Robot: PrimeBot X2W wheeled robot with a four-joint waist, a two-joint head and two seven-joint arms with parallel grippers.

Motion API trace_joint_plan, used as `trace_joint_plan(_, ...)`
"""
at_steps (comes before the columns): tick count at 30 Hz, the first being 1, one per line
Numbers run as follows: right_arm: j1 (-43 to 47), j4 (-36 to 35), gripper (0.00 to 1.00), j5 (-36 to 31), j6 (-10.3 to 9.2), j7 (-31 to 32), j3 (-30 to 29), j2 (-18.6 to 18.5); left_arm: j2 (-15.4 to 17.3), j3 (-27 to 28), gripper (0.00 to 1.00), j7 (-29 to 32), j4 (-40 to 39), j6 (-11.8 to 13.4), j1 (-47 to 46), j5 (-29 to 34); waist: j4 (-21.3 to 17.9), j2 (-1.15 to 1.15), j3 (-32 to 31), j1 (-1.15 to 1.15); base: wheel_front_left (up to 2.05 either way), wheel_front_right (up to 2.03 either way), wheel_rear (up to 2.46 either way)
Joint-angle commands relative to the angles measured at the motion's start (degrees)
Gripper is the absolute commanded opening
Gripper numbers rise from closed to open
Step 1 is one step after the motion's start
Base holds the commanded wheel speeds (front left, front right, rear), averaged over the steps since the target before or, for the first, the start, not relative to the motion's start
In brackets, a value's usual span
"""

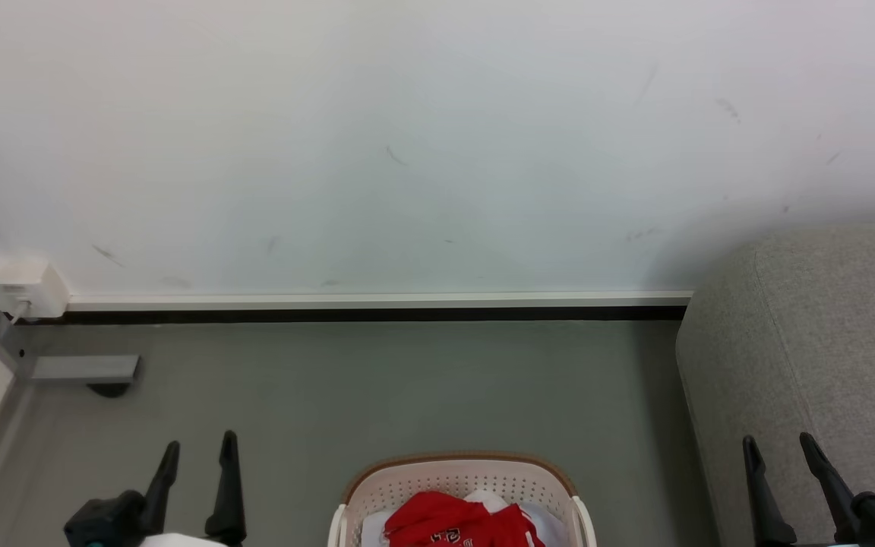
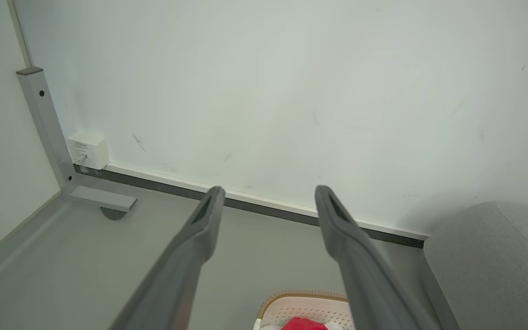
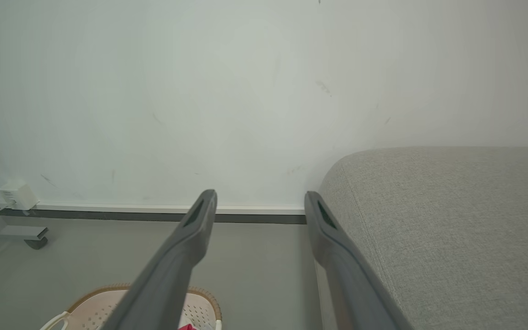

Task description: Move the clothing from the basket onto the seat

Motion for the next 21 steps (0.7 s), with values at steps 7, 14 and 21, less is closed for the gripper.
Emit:
trace_joint_plan(7,0.3,0.6,1.00,-2.4,-0.09,-1.3,0.5,0.0,0.5,-0.3,1.00,-1.2,0.5,-0.3,0.4,4.5,0.1,0.00,-0.1,0.00,0.00,0.00,0.00)
trace_joint_plan(14,0.6,1.4,1.00,-4.2,-0.10,-2.1,1.3,-0.1,0.6,-0.4,1.00,-2.1,1.6,-1.2,0.2,7.3,0.4,0.00,-0.1,0.00,0.00,0.00,0.00)
trace_joint_plan(21,0.6,2.4,1.00,-5.4,-0.11,-2.8,1.9,0.1,0.3,-0.2,1.00,-2.8,2.5,-2.5,0.0,9.7,0.4,0.00,0.0,0.00,0.00,0.00,0.00)
